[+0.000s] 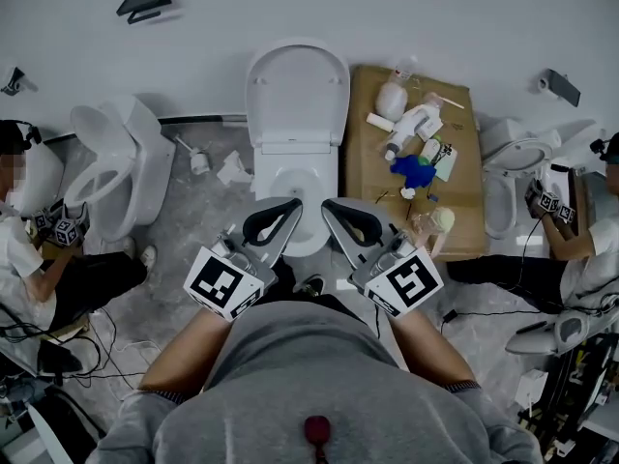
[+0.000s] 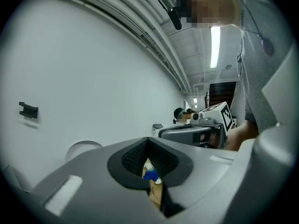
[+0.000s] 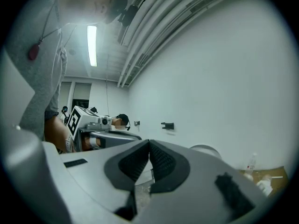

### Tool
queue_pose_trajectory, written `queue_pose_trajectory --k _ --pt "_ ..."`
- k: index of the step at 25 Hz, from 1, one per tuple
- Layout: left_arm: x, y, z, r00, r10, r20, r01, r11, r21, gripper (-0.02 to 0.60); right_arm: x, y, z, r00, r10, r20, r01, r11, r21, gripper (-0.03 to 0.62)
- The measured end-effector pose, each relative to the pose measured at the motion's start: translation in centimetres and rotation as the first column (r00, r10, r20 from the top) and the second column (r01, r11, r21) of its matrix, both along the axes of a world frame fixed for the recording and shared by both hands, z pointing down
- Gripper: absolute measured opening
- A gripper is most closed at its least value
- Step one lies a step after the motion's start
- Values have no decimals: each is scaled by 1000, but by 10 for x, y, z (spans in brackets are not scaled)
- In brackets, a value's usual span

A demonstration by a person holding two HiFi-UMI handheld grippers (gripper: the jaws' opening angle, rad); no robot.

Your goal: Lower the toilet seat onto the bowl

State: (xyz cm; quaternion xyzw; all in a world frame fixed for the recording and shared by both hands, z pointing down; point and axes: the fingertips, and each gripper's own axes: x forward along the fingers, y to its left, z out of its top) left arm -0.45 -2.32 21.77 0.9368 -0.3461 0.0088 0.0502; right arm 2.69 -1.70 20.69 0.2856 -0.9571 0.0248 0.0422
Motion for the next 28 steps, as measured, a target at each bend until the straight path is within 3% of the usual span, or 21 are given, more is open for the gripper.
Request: queue_pose_trajectory --k 28 --pt "5 7 -5 1000 -5 19 5 1000 5 6 -2 5 -7 1000 -5 -2 5 1000 12 15"
